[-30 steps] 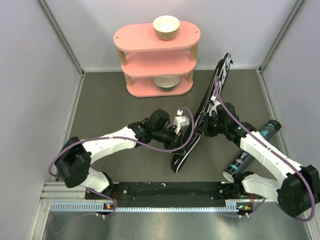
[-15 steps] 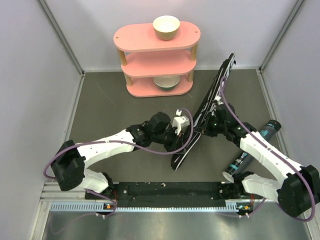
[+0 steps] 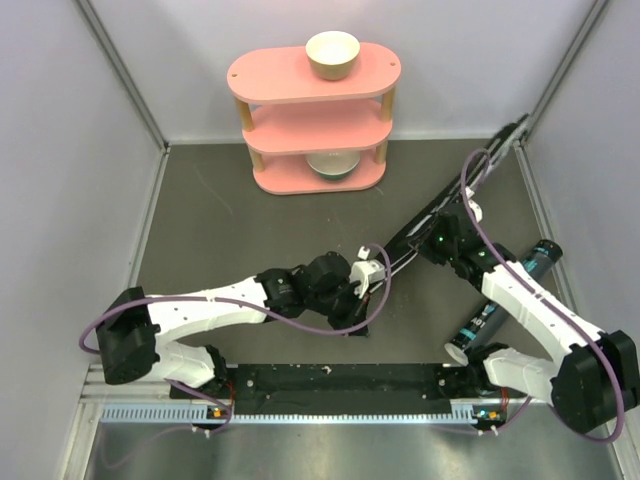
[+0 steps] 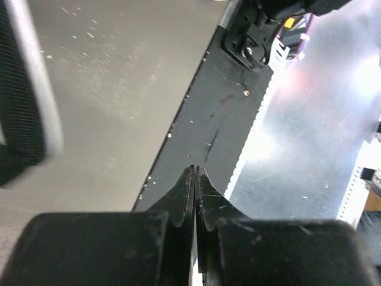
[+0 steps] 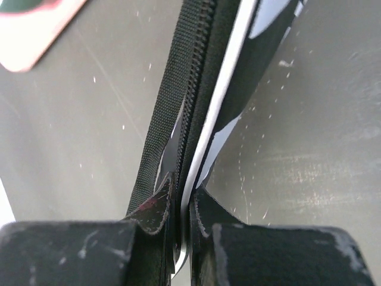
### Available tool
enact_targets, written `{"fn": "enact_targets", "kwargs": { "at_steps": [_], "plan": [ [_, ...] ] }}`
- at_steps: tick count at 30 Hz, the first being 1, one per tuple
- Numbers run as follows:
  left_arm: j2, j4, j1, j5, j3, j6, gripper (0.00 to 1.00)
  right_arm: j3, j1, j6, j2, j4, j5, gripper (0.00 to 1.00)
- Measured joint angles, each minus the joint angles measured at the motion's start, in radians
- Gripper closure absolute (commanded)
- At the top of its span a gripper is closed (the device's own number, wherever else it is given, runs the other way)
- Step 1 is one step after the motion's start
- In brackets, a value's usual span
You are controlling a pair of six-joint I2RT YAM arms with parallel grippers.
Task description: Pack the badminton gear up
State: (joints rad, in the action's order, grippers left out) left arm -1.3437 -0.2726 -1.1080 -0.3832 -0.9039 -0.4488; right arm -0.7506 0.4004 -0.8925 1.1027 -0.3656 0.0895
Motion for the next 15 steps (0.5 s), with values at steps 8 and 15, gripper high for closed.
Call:
{"fn": "enact_targets", "kwargs": {
  "at_steps": [8, 15],
  "plan": [
    [0.0, -0.003, -0.007, 0.0, 0.008, -0.04, 0.74, -0.003, -0.01, -0.016, 0.023, 0.049, 0.063, 1.0],
    [0.023, -0.025, 0.085, 0.051, -0.027, -0.06, 0.46, -0.003, -0.011, 0.045, 0.008, 0.028, 0.035, 1.0]
  ]
}}
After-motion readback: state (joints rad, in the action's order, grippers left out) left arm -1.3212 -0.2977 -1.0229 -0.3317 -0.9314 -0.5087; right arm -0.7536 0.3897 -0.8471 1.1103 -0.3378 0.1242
